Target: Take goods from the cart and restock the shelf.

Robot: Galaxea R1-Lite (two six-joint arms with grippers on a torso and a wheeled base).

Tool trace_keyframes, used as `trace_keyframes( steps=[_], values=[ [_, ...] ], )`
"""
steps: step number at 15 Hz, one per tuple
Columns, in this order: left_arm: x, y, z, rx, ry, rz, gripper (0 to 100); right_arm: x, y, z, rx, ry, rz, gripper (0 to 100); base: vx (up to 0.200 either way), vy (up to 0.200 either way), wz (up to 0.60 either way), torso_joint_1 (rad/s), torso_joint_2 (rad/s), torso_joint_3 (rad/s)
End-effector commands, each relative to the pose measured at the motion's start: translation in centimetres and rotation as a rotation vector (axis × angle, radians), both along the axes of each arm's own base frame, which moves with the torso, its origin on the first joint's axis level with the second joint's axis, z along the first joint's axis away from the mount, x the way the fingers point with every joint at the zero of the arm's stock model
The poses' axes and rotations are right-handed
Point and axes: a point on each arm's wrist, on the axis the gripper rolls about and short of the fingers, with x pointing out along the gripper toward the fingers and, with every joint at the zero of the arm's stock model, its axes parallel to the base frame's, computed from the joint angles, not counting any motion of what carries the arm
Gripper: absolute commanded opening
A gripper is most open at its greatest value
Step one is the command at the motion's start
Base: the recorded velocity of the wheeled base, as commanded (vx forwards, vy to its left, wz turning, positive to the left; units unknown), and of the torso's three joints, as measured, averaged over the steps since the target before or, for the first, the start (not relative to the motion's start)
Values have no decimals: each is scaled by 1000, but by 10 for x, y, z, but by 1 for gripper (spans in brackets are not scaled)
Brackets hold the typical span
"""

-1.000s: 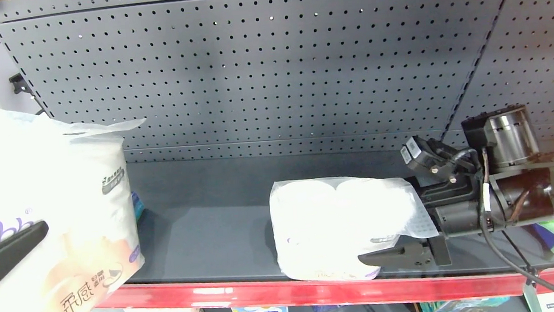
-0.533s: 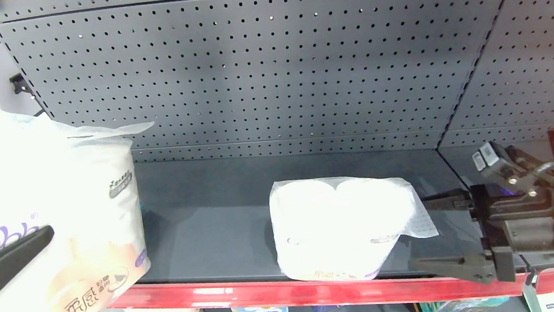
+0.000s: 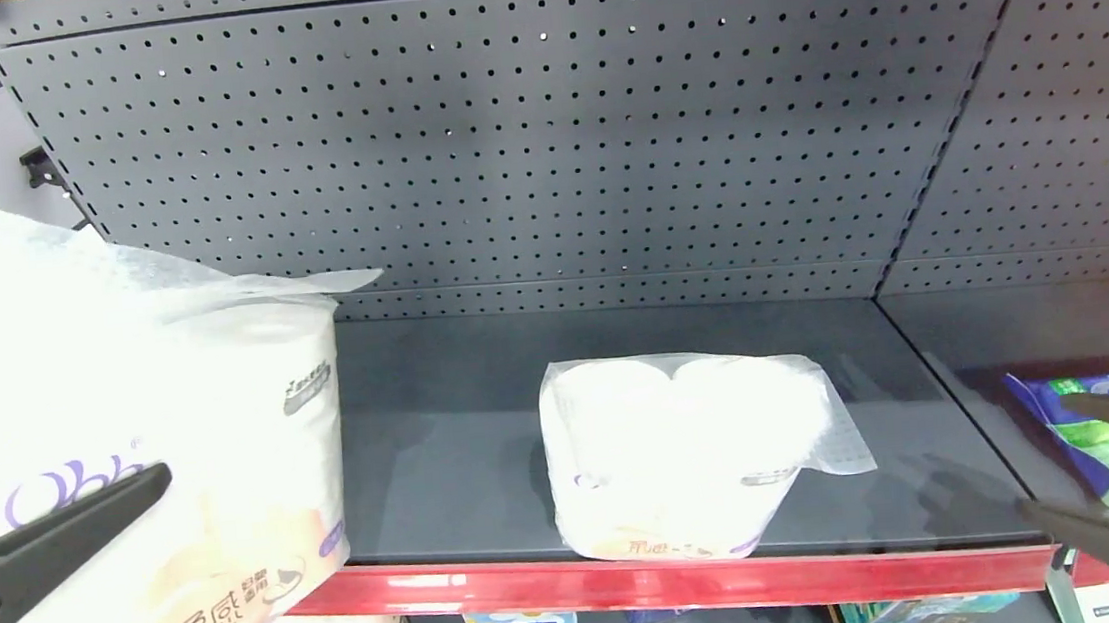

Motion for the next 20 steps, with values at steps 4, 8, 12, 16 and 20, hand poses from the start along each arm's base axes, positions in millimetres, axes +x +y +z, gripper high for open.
trace_keyframes(
  steps=[4, 8, 12, 16, 20],
  values=[
    [67, -20, -4, -16, -8, -120, 0, -101, 11, -24, 158, -285, -426, 100, 0, 0, 0, 0, 0, 0],
    [119, -34, -2, -35, -40, -240, 0, -132, 19, -58, 151, -243, -550, 100, 0, 0, 0, 0, 0, 0],
    [164, -44, -3, -50, -78, -323, 0, -137, 20, -64, 148, -276, -563, 100, 0, 0, 0, 0, 0, 0],
    [203, -55, -13, -64, -122, -457, 0, -138, 20, -61, 144, -290, -601, 100, 0, 0, 0, 0, 0, 0],
    [224, -62, -18, -69, -129, -568, 0, -138, 20, -60, 143, -298, -602, 100, 0, 0, 0, 0, 0, 0]
  ],
)
